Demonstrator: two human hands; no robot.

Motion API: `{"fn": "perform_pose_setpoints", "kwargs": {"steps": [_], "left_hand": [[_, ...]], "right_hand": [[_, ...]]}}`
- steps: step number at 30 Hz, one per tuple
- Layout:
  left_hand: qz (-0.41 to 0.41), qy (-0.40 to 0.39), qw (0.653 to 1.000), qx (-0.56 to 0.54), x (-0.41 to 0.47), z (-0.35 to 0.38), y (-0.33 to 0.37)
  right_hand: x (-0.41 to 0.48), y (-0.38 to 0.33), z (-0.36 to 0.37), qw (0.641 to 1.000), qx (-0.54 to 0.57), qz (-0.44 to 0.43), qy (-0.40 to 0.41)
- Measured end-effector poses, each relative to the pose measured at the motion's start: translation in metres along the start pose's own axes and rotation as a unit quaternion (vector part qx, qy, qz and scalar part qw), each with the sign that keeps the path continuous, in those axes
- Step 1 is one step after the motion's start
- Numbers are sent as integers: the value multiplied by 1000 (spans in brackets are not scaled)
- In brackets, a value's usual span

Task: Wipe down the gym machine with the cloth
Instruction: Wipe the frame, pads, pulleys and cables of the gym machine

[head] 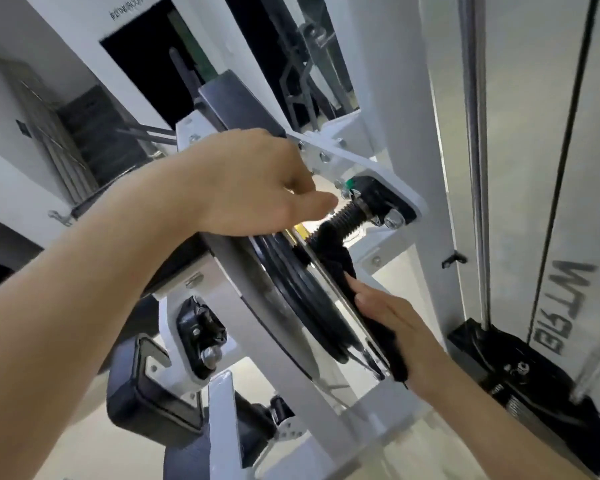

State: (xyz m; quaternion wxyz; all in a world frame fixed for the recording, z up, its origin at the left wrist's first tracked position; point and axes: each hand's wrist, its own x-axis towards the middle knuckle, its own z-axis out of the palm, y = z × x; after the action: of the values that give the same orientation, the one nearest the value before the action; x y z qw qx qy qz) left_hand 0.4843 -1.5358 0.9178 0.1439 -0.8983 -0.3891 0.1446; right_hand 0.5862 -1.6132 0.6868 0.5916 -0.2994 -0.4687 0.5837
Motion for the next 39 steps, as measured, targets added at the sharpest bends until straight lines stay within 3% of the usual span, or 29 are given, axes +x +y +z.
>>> {"fn": "perform_pose_setpoints", "kwargs": {"steps": [4,7,11,18,21,24,27,29,33,35,37,39], "left_hand": [[39,3,994,102,-4,4,20],[85,52,980,172,-8,13,34],[113,93,976,160,-12,22,43],[134,95,960,227,-17,40,66],[154,145,958,192,-23,48,82],[118,232,959,114,-36,37,71],[102,248,949,165,-51,47,62],[95,234,953,169,-59,63,64],[94,281,947,127,-65,73,69],[96,289,947,106,-66,74,71],[91,315,943,58,-67,74,71],[77,337,938,14,-70,72,68]], "right_hand": [[-7,8,-4,997,-32,72,9],[2,-11,9,999,-33,-21,24],[10,-23,21,994,-31,-93,52],[-27,16,6,984,-62,107,129],[-24,-22,21,981,-49,27,187],[-20,-54,41,975,-38,-65,208],[-29,-35,51,964,-125,-104,212],[-41,-5,41,954,-167,-72,240],[-59,3,18,923,-281,42,260],[-57,-22,21,945,-193,-3,264],[-43,-51,36,974,-28,-89,206],[-28,-62,51,978,-29,-114,173]]}}
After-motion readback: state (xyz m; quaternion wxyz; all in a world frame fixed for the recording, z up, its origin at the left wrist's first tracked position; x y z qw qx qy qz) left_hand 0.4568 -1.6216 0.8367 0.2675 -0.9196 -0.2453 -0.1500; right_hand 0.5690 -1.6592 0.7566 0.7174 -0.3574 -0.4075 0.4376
